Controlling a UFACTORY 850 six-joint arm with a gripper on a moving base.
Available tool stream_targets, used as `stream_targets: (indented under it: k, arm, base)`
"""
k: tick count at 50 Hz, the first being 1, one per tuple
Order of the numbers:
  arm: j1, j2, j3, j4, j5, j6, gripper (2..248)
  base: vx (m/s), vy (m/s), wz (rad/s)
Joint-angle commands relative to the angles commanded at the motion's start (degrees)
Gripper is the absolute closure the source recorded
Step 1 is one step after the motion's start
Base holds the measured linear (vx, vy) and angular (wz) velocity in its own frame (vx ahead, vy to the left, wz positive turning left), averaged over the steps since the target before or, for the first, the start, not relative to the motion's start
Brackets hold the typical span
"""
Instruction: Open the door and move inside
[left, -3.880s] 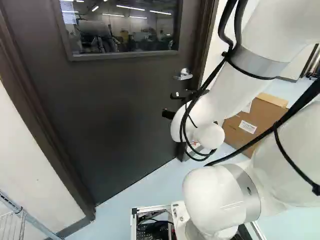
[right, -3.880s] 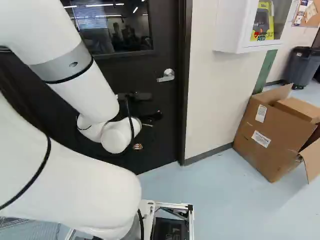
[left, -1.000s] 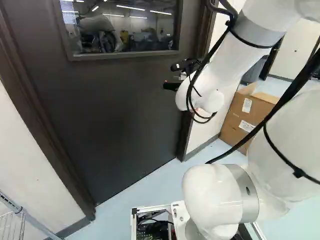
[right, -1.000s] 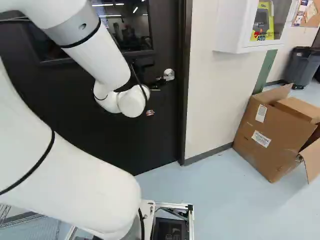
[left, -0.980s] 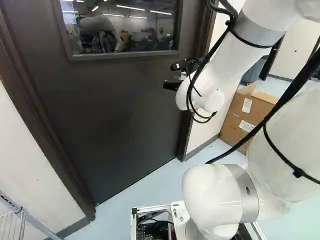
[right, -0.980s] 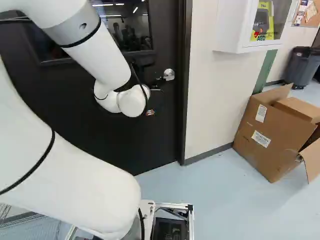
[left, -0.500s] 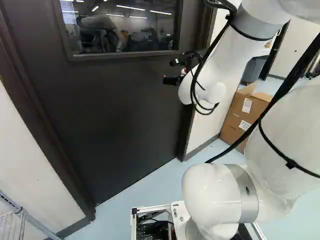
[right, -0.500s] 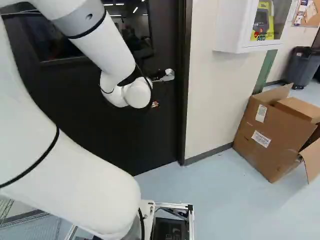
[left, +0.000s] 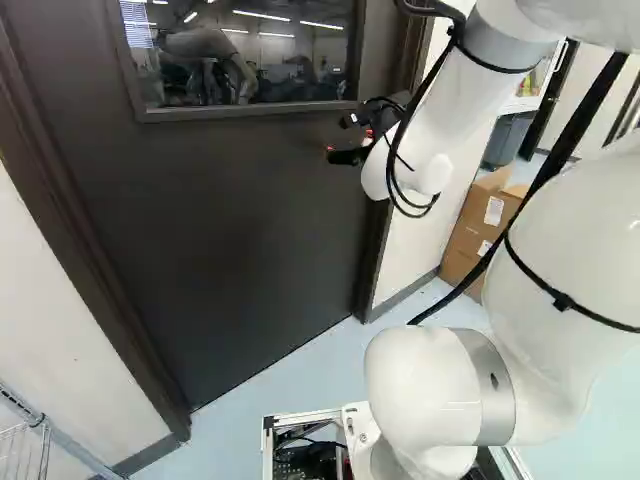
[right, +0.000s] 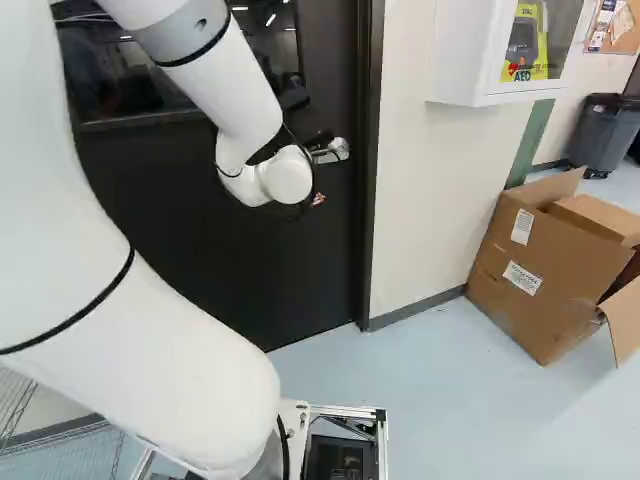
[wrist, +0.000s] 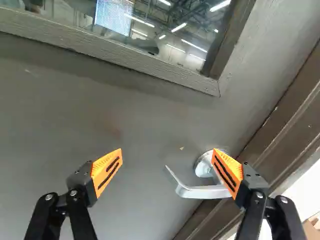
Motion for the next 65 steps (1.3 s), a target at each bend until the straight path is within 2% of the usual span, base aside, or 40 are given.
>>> stream_targets:
  k: [36, 65]
  arm:
    - [-0.3, -1.2, -0.8, -3.4, 0.0, 0.0, 3]
    - [-0.3, -4.8, -0.6, -4.4, 0.0, 0.0, 3]
  base:
    - [0.000, 0.000, 0.000]
    - [0.000, 0.000, 0.000]
